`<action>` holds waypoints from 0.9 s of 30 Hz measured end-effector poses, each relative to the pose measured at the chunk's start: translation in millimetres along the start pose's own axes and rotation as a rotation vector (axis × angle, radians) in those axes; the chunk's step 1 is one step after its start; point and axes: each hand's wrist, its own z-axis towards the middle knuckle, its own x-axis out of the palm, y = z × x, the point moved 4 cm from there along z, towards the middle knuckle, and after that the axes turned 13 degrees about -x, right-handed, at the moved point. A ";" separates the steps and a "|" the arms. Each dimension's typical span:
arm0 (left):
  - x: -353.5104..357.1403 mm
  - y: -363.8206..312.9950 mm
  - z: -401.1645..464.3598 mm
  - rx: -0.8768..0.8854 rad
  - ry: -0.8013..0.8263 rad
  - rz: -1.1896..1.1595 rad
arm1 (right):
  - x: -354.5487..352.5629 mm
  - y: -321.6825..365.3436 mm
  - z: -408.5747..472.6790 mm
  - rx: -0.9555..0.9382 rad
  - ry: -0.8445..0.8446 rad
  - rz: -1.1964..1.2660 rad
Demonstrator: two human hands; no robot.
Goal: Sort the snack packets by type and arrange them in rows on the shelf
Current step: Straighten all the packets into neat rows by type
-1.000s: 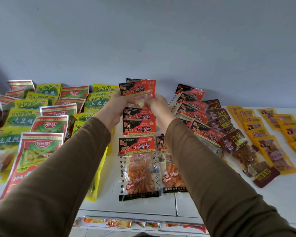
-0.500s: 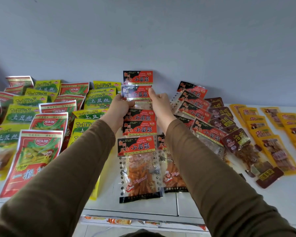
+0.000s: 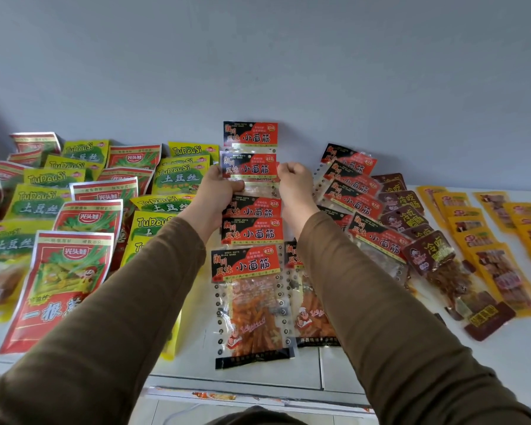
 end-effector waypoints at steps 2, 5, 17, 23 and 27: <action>-0.5 0.6 0.3 0.015 0.005 0.002 | -2.3 -5.2 2.9 0.117 -0.016 0.111; -1.2 3.2 0.3 0.029 0.014 0.015 | -4.4 -7.0 5.8 0.180 -0.020 0.159; 3.1 0.8 -1.2 0.093 0.045 0.083 | -0.6 -1.7 10.0 0.099 -0.087 0.432; 3.1 0.8 -2.9 0.039 0.069 0.156 | 2.3 -4.4 11.6 0.195 0.002 0.427; 1.0 2.1 -4.9 0.023 0.057 0.145 | 6.8 -4.6 9.5 0.198 0.050 0.371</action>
